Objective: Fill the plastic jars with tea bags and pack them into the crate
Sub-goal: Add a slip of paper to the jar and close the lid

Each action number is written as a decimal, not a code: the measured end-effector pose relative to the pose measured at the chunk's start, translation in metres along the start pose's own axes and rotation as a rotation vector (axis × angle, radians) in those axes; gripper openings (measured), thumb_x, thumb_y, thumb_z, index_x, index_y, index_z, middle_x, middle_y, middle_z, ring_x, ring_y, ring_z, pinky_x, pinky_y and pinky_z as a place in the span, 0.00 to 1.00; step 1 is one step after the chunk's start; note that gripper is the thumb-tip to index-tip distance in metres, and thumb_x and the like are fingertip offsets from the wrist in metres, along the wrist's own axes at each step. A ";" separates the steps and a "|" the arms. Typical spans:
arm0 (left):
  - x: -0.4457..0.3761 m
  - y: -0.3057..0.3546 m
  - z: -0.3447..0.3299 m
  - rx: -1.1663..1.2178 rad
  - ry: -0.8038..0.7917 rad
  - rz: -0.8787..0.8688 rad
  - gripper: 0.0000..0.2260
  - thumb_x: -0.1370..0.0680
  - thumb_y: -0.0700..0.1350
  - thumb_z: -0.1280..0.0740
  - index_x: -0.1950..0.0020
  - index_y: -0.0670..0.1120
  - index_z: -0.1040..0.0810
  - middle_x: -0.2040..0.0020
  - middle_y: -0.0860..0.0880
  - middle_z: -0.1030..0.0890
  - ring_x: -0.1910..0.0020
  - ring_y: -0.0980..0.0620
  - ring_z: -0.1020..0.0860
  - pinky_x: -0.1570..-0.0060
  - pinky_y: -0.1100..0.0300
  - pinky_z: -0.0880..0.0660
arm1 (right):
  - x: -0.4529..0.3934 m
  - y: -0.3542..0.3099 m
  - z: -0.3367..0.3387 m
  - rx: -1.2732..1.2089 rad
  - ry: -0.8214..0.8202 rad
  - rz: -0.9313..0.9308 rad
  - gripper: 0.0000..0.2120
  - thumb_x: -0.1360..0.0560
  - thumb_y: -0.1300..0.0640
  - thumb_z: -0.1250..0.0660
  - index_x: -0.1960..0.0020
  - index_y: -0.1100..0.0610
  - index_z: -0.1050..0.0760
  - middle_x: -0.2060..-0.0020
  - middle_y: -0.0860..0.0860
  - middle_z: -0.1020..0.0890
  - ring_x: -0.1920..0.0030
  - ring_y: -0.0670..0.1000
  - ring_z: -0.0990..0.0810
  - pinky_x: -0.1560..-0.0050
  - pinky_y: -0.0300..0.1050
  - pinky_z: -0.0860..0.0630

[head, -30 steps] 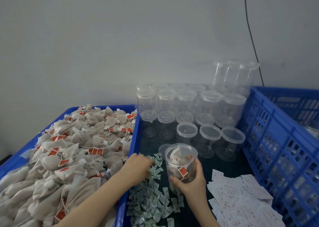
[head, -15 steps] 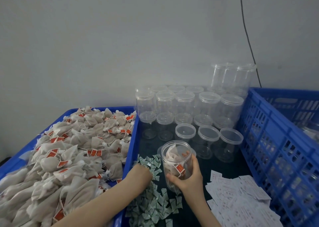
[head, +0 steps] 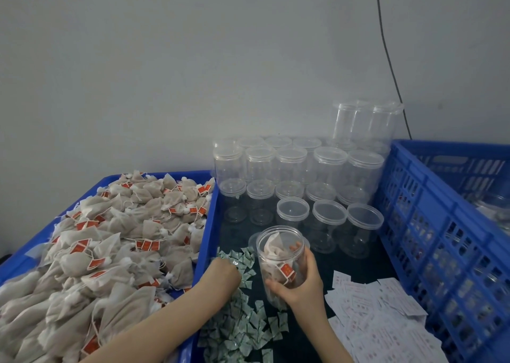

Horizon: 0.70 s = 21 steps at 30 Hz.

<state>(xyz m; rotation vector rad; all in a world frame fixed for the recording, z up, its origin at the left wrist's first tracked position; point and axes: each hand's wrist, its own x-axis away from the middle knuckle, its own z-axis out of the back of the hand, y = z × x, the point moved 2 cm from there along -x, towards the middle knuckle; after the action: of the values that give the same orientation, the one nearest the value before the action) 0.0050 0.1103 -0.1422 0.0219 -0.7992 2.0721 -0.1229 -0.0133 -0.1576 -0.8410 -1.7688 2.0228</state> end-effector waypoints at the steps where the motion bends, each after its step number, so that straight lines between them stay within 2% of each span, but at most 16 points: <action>1: 0.000 -0.001 0.002 0.010 0.025 0.010 0.10 0.21 0.35 0.40 0.43 0.40 0.22 0.43 0.42 0.21 0.41 0.42 0.25 0.45 0.49 0.27 | 0.000 0.000 0.001 -0.005 -0.001 -0.001 0.43 0.39 0.66 0.18 0.30 0.52 0.33 0.38 0.46 0.22 0.41 0.35 0.24 0.46 0.27 0.27; 5: 0.000 -0.007 0.012 0.124 0.153 0.083 0.10 0.21 0.35 0.40 0.41 0.41 0.25 0.43 0.44 0.21 0.42 0.44 0.25 0.49 0.52 0.28 | 0.001 0.000 0.006 -0.010 0.003 -0.005 0.43 0.40 0.65 0.18 0.31 0.48 0.33 0.37 0.45 0.23 0.40 0.36 0.24 0.44 0.29 0.27; 8: 0.006 -0.018 0.024 0.311 0.351 0.148 0.10 0.21 0.39 0.38 0.40 0.46 0.27 0.47 0.49 0.21 0.47 0.49 0.24 0.52 0.57 0.28 | 0.002 0.001 0.011 -0.014 0.001 -0.015 0.46 0.42 0.61 0.17 0.29 0.50 0.34 0.35 0.48 0.23 0.34 0.45 0.25 0.33 0.46 0.27; 10: 0.013 -0.031 0.035 0.571 0.508 0.198 0.07 0.20 0.43 0.38 0.43 0.49 0.26 0.52 0.52 0.22 0.53 0.53 0.23 0.54 0.60 0.25 | 0.002 0.000 0.014 -0.021 0.001 -0.028 0.47 0.45 0.58 0.18 0.29 0.51 0.34 0.35 0.49 0.24 0.34 0.48 0.25 0.32 0.52 0.27; 12: 0.023 -0.043 0.051 0.836 0.669 0.204 0.04 0.20 0.44 0.37 0.47 0.49 0.24 0.55 0.54 0.21 0.58 0.57 0.24 0.54 0.64 0.25 | 0.002 0.000 0.014 -0.032 0.002 -0.039 0.47 0.46 0.58 0.18 0.31 0.47 0.34 0.34 0.49 0.24 0.34 0.48 0.25 0.32 0.51 0.27; 14: 0.032 -0.051 0.068 1.054 0.784 0.185 0.03 0.22 0.42 0.33 0.50 0.49 0.22 0.56 0.58 0.20 0.59 0.64 0.24 0.56 0.73 0.28 | 0.003 -0.001 0.014 -0.035 0.004 -0.040 0.44 0.47 0.55 0.18 0.34 0.44 0.33 0.35 0.47 0.24 0.35 0.45 0.25 0.34 0.46 0.25; 17: 0.038 -0.049 0.093 1.274 0.766 0.055 0.05 0.25 0.41 0.30 0.53 0.52 0.21 0.59 0.60 0.19 0.58 0.67 0.22 0.56 0.76 0.28 | 0.003 -0.003 0.013 -0.032 -0.003 -0.037 0.42 0.48 0.51 0.19 0.37 0.42 0.32 0.36 0.45 0.23 0.36 0.42 0.24 0.36 0.41 0.25; 21: 0.031 -0.030 0.112 1.176 0.603 -0.103 0.04 0.26 0.44 0.28 0.53 0.52 0.17 0.58 0.57 0.18 0.58 0.63 0.21 0.54 0.70 0.24 | 0.004 -0.006 0.012 -0.028 -0.018 -0.024 0.43 0.47 0.50 0.19 0.36 0.43 0.32 0.39 0.44 0.21 0.39 0.40 0.22 0.42 0.37 0.23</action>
<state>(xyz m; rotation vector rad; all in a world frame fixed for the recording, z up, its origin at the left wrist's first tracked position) -0.0221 0.0837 -0.0283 0.0750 0.7988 1.9949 -0.1344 -0.0196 -0.1515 -0.8088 -1.8118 2.0008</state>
